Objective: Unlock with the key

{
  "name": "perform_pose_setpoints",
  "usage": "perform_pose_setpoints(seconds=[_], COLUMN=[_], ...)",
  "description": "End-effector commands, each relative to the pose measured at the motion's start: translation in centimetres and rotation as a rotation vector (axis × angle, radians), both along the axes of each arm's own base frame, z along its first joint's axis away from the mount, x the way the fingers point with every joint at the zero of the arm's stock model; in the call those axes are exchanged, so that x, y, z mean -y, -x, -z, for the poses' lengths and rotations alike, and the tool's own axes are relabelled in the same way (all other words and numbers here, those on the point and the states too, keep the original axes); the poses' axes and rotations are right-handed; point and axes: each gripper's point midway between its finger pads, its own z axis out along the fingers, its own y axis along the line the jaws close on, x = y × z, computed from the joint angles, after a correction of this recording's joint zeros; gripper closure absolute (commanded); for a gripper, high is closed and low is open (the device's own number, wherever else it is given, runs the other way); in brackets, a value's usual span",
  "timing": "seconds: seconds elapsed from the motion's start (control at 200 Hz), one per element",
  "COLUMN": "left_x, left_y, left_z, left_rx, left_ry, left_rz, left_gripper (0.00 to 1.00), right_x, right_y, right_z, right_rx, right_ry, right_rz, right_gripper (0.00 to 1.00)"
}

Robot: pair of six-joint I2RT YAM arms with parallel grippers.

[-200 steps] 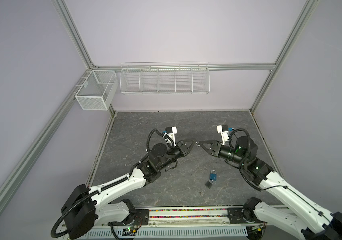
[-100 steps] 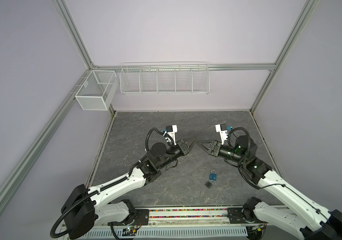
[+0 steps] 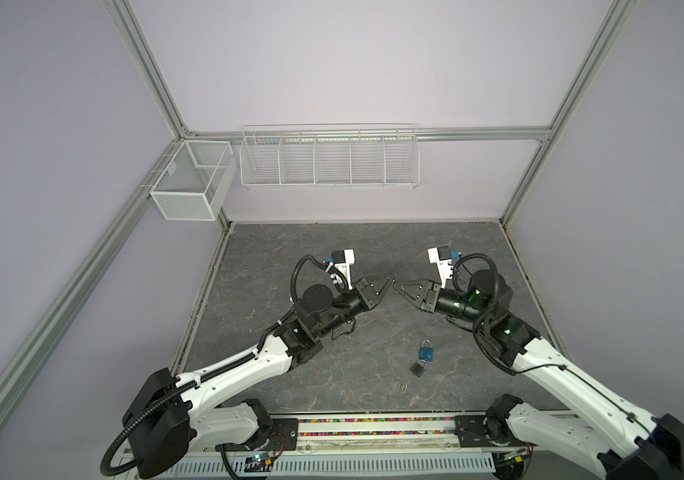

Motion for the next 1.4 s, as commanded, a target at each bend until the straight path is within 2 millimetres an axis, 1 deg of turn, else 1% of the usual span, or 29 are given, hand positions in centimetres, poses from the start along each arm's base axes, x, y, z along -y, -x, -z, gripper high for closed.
perform_pose_setpoints(seconds=[0.0,0.14,0.215,0.345,0.42,0.495,0.535,0.6,0.66,0.745,0.765,0.78,0.84,0.91,1.0,1.055,1.1,1.16,1.199,1.309,1.394], left_x=[-0.1,-0.1,-0.1,-0.1,-0.4,-1.0,-1.2,-1.1,-0.7,0.4,0.8,1.0,2.2,4.1,6.1,7.2,7.6,8.4,8.8,10.3,10.8], left_y=[-0.1,-0.2,-0.2,-0.4,-0.5,-1.1,-1.1,-0.8,-0.6,-0.2,0.0,0.1,0.7,1.9,3.6,4.4,4.8,5.4,5.6,6.4,6.5], left_z=[-1.4,-1.2,-1.0,-0.4,0.7,2.8,3.9,5.5,7.1,10.2,10.9,11.5,13.9,16.1,19.3,21.0,22.7,24.7,25.7,27.3,28.5], left_rx=[0.026,0.027,0.030,0.032,0.033,-0.007,-0.031,-0.054,-0.085,-0.156,-0.170,-0.179,-0.217,-0.227,-0.208,-0.201,-0.225,-0.230,-0.238,-0.236,-0.260], left_ry=[0.025,0.015,0.005,-0.037,-0.094,-0.195,-0.263,-0.383,-0.479,-0.591,-0.617,-0.639,-0.733,-0.850,-1.046,-1.157,-1.256,-1.344,-1.391,-1.431,-1.452], left_rz=[-0.008,-0.016,-0.018,-0.027,-0.044,-0.089,-0.109,-0.130,-0.136,-0.105,-0.093,-0.083,-0.039,0.029,0.098,0.144,0.172,0.206,0.213,0.248,0.243], left_gripper=[1.00,1.00,1.00,0.70,0.58,0.51,0.48,0.43,0.42,0.41,0.41,0.41,0.41,0.40,0.40,0.40,0.40,0.40,0.40,0.39,0.39], right_x=[0.2,0.5,0.9,2.2,3.5,5.4,6.2,7.9,9.6,11.6,11.9,12.7,14.1,15.5,17.3,18.2,18.8,19.5,19.9,20.7,20.9], right_y=[0.0,0.0,0.0,-0.1,-0.1,0.0,0.1,0.3,0.5,0.8,1.0,0.7,0.9,1.1,1.3,1.5,1.7,1.8,1.8,1.8,1.9], right_z=[0.1,0.3,0.4,0.9,1.9,3.3,3.8,4.6,5.9,8.0,8.6,9.0,10.6,12.0,13.4,14.4,15.0,15.8,15.9,16.5,16.9], right_rx=[0.001,-0.004,-0.002,-0.021,-0.054,-0.101,-0.114,-0.136,-0.187,-0.268,-0.292,-0.312,-0.379,-0.422,-0.464,-0.499,-0.520,-0.546,-0.541,-0.541,-0.552], right_ry=[-0.010,0.005,0.017,0.057,0.111,0.177,0.196,0.219,0.251,0.279,0.287,0.288,0.300,0.308,0.330,0.336,0.341,0.345,0.349,0.373,0.380], right_rz=[-0.002,0.011,0.028,0.060,0.093,0.137,0.152,0.185,0.221,0.265,0.265,0.293,0.328,0.370,0.430,0.459,0.480,0.509,0.527,0.556,0.559], right_gripper=[0.85,0.93,0.94,0.94,0.94,0.94,0.94,0.94,0.94,0.94,0.94,0.94,0.94,0.94,0.94,0.94,0.94,0.94,0.94,0.94,0.94])
